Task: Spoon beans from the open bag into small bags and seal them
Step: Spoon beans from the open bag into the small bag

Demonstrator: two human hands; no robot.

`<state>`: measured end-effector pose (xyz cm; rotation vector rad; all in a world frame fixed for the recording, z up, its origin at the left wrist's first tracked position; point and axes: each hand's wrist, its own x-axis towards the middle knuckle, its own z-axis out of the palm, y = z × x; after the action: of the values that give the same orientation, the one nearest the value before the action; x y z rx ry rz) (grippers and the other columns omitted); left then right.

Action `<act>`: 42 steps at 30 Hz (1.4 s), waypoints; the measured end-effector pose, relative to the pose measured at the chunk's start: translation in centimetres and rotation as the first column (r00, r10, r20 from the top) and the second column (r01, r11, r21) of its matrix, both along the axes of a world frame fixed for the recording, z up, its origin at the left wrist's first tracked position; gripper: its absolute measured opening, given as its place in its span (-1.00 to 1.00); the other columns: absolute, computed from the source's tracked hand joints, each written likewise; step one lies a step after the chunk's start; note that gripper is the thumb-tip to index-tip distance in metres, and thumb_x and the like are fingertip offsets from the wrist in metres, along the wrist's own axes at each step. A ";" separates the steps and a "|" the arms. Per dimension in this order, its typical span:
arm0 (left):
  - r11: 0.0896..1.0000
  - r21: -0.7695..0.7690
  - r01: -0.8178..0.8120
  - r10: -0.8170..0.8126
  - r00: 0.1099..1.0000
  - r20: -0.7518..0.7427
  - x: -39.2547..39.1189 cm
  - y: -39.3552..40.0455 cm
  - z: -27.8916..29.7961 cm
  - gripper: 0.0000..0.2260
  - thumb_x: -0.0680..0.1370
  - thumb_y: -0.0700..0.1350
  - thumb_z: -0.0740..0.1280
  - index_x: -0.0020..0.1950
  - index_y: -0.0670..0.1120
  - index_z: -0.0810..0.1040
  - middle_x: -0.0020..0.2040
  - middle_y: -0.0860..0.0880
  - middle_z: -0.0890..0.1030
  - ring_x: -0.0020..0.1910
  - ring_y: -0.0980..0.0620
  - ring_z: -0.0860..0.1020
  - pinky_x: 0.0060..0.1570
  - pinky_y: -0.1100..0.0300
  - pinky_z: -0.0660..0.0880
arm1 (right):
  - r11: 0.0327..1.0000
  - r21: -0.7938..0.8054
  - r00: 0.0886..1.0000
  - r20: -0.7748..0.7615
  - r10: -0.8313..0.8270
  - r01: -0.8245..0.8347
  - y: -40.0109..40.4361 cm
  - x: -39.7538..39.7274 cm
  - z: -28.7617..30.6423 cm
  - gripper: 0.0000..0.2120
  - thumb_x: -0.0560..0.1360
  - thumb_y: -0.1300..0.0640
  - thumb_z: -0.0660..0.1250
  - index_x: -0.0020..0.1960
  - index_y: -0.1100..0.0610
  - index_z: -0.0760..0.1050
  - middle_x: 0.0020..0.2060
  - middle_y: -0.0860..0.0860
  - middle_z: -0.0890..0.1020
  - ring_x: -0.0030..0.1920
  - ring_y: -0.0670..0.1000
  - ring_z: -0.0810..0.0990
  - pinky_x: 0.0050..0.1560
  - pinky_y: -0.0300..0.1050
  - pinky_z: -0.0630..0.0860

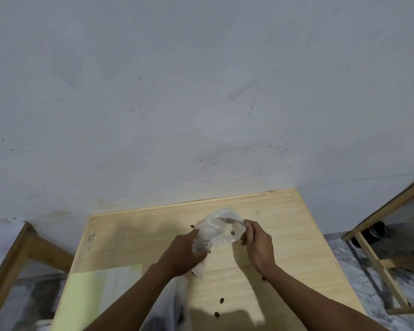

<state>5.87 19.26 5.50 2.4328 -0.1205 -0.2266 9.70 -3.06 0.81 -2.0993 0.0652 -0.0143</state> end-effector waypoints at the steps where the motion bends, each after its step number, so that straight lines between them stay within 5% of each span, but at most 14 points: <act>1: 1.000 -0.008 0.019 -0.019 1.000 0.024 -0.1 -0.1 -0.2 -0.86 0.51 0.09 0.37 -0.02 0.07 0.52 -0.22 0.19 0.60 -0.28 0.24 0.55 -0.28 0.39 0.38 | 0.999 0.020 0.999 -0.018 -0.039 0.039 0.4 0.1 0.0 -0.76 0.68 0.10 0.07 0.08 -0.04 0.51 -0.35 -0.06 0.62 -0.28 -0.08 0.62 -0.19 -0.09 0.52; 4: 0.997 -0.024 0.070 -0.069 0.996 0.061 -0.1 -0.4 -0.6 -0.75 0.51 0.15 0.32 0.11 0.06 0.55 -0.12 0.15 0.66 -0.20 0.20 0.61 -0.19 0.25 0.51 | 0.995 0.060 0.995 -0.063 -0.080 0.084 1.4 0.0 -0.1 -0.75 0.68 0.08 0.05 0.03 0.00 0.50 -0.35 -0.02 0.63 -0.27 -0.01 0.63 -0.15 -0.01 0.55; 10: 0.999 -0.015 0.028 -0.027 0.997 0.077 -0.3 -0.6 -1.3 -0.48 0.50 0.17 0.29 0.43 0.02 0.39 0.04 0.10 0.68 -0.10 0.18 0.62 -0.11 0.34 0.49 | 0.916 0.289 0.947 -0.244 -0.210 0.278 2.3 0.0 0.5 -0.73 0.67 0.16 0.02 0.08 0.15 0.49 -0.29 0.13 0.67 -0.28 0.10 0.65 -0.19 0.01 0.59; 15: 0.997 -0.067 -0.042 0.046 0.997 0.058 -0.3 -1.1 -1.0 -0.71 0.50 0.00 0.37 0.19 -0.05 0.53 -0.12 0.05 0.68 -0.22 0.14 0.61 -0.28 0.48 0.38 | 0.722 0.491 0.827 -0.525 -0.202 0.488 2.1 0.7 1.6 -0.74 0.67 0.22 -0.01 0.00 0.23 0.45 -0.29 0.22 0.64 -0.31 0.15 0.61 -0.31 -0.07 0.53; 21: 0.997 -0.077 0.012 -0.013 1.000 -0.007 -0.8 -1.2 -1.1 -0.86 0.50 0.00 0.37 0.03 0.03 0.53 -0.25 0.16 0.59 -0.32 0.25 0.56 -0.29 0.38 0.43 | 0.642 0.470 0.709 -0.685 -0.168 0.606 2.1 1.6 1.4 -0.76 0.65 0.30 0.02 0.09 0.36 0.44 -0.27 0.26 0.64 -0.29 0.18 0.61 -0.19 0.00 0.61; 26: 0.972 0.064 0.226 -0.226 0.974 -0.005 -1.9 -0.3 -2.0 -0.66 0.51 0.11 0.28 0.26 0.06 0.46 0.04 0.09 0.65 -0.08 0.15 0.59 -0.07 0.25 0.52 | 0.498 0.558 0.682 -0.724 -0.100 0.664 2.7 2.3 2.5 -0.79 0.61 0.41 0.03 0.13 0.39 0.41 -0.11 0.30 0.65 -0.25 0.17 0.65 -0.26 -0.07 0.66; 32: 0.945 0.197 0.262 -0.279 0.958 0.063 -2.8 0.7 -2.3 -0.43 0.54 0.15 0.20 0.52 0.03 0.22 0.49 0.08 0.35 0.36 0.07 0.43 0.25 0.25 0.37 | 0.405 0.641 0.713 -0.700 -0.040 0.652 3.4 2.6 2.7 -0.80 0.66 0.32 0.07 0.20 0.34 0.40 -0.12 0.25 0.63 -0.17 0.15 0.63 -0.11 -0.06 0.66; 38: 0.975 0.123 0.188 -0.213 0.945 0.249 -2.9 1.1 -2.6 -0.53 0.56 0.12 0.22 0.45 0.04 0.26 0.54 0.14 0.23 0.47 0.14 0.30 0.25 0.29 0.39 | 0.418 0.763 0.847 -0.532 -0.030 0.494 3.6 2.7 3.7 -0.75 0.69 0.17 0.08 0.19 0.28 0.45 -0.02 0.29 0.64 0.00 0.20 0.68 0.08 -0.02 0.61; 42: 0.993 0.067 0.101 -0.114 0.962 0.247 -2.3 0.9 -2.6 -0.43 0.56 0.14 0.24 0.52 0.00 0.23 0.53 0.10 0.25 0.46 0.12 0.32 0.32 0.30 0.35 | 0.475 0.747 0.857 -0.515 -0.030 0.465 3.2 2.6 3.8 -0.75 0.69 0.15 0.09 0.15 0.27 0.46 -0.13 0.24 0.65 -0.10 0.16 0.69 -0.04 -0.08 0.65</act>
<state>3.57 20.19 2.94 2.5019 -0.3642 0.0324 12.28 0.14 4.57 -1.0030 0.5626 0.2692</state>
